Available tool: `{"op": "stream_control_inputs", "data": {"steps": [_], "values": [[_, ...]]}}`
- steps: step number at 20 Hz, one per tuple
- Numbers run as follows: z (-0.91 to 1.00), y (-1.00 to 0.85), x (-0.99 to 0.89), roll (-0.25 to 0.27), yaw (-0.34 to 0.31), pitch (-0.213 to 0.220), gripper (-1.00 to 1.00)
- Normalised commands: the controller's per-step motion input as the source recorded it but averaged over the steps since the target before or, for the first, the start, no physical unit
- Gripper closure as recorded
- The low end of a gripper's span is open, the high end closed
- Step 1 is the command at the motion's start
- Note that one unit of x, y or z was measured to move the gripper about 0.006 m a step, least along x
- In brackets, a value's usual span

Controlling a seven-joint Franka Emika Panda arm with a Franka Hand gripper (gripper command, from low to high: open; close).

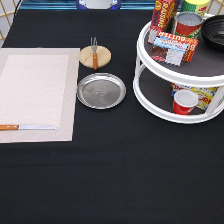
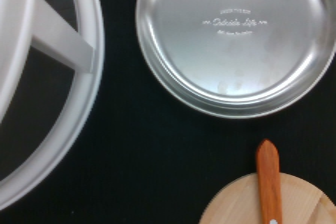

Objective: Arrange plate and fork

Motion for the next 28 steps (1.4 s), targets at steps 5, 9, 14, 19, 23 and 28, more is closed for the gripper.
{"op": "stream_control_inputs", "data": {"steps": [5,9,14,19,23,28], "values": [[0.02,-0.04,0.82,0.001,-0.057,0.09,-1.0],[0.02,-0.13,0.82,0.027,-0.048,0.115,-1.0],[0.0,-0.22,0.84,0.068,-0.031,0.119,-1.0],[0.0,-0.3,0.81,0.103,-0.019,0.117,-1.0],[-0.01,-0.38,0.79,0.139,-0.001,0.098,-1.0],[-0.12,-0.4,0.74,0.14,0.0,0.068,-1.0]]}}
